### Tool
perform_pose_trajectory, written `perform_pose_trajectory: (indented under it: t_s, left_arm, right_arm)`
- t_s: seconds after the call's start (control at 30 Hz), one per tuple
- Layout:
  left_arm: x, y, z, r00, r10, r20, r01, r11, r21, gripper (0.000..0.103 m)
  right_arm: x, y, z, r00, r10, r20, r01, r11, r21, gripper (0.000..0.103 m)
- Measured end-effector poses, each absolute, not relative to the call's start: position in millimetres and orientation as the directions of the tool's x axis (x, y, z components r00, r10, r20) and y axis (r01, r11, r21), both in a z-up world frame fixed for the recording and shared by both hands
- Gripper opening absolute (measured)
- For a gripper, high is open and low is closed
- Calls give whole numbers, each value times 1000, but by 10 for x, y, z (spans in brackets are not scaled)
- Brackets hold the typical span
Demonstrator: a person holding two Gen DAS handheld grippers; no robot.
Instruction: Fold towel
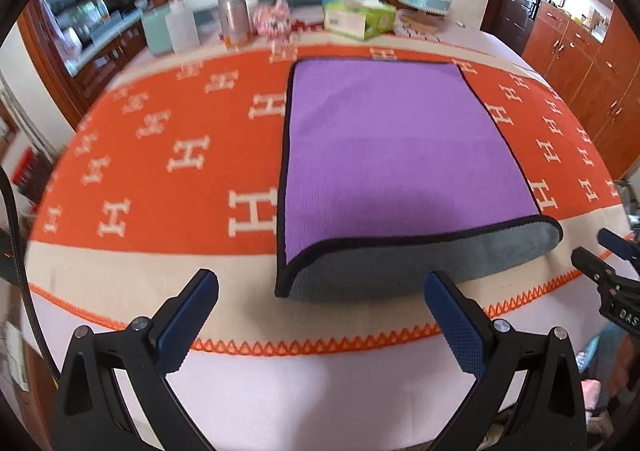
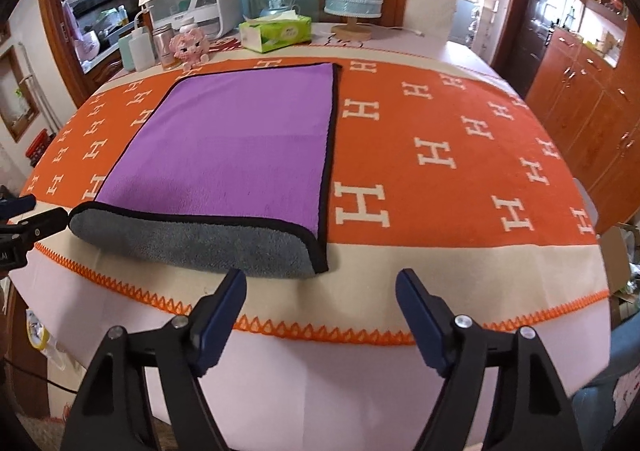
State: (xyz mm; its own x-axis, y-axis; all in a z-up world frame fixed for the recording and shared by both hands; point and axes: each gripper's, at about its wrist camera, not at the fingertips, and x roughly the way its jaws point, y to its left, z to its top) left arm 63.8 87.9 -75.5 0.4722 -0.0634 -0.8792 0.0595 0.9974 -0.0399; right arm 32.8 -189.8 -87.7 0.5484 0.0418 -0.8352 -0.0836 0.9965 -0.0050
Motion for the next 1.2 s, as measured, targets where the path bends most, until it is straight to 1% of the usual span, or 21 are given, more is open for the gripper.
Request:
perform_pose_trajectory:
  t_s: [0.13, 0.27, 0.4, 0.43, 0.47, 0.53, 0.63, 0.7, 0.77, 0.83, 0.87, 1.03, 1.13, 1.2]
  left_arm:
    - [723, 1016, -888, 448, -126, -885, 94, 991, -93, 102]
    - [775, 1022, -955, 449, -153, -880, 166, 982, -85, 98]
    - [835, 1062, -1009, 432, -191, -882, 217, 971, -104, 92]
    - [856, 1078, -1020, 428, -202, -881, 227, 967, -111, 87]
    - [873, 1085, -1027, 425, -210, -880, 233, 965, -118, 82]
    - [910, 1118, -1048, 415, -233, -879, 245, 959, -139, 81]
    - [952, 1142, -1078, 405, -259, -877, 265, 951, -159, 79]
    - [993, 1162, -1104, 398, -271, -876, 276, 946, -168, 75]
    - [1042, 1180, -1137, 378, -289, -880, 282, 941, -188, 66]
    - [1085, 1194, -1165, 358, -309, -881, 290, 934, -210, 60]
    - [1102, 1191, -1171, 350, -317, -881, 297, 930, -216, 58]
    - [1104, 1162, -1142, 351, -328, -877, 330, 920, -212, 58]
    - [1100, 1132, -1125, 348, -326, -879, 353, 914, -199, 58]
    - [1098, 1108, -1120, 342, -328, -881, 368, 909, -196, 56]
  right_arm:
    - [422, -1927, -941, 534, 114, -838, -154, 987, 36, 70]
    - [533, -1936, -1015, 513, 170, -841, -231, 971, 56, 67]
    - [645, -1961, -1107, 474, 216, -854, -272, 958, 91, 56]
    - [673, -1974, -1127, 462, 237, -855, -282, 953, 112, 53]
    - [687, -1981, -1137, 454, 254, -854, -289, 949, 129, 52]
    - [720, -2004, -1148, 443, 285, -850, -301, 940, 158, 50]
    - [754, -2022, -1149, 433, 313, -845, -315, 931, 183, 50]
    - [787, -2032, -1150, 427, 322, -845, -323, 927, 190, 50]
    - [817, -2036, -1154, 419, 333, -845, -330, 923, 200, 49]
    - [851, -2041, -1152, 405, 348, -845, -337, 916, 216, 41]
    - [867, -2039, -1151, 398, 359, -844, -341, 912, 227, 40]
    - [916, -2028, -1166, 371, 380, -847, -353, 902, 250, 32]
    - [923, -2021, -1180, 354, 393, -848, -363, 894, 263, 31]
    - [919, -2010, -1187, 351, 390, -851, -369, 893, 257, 31]
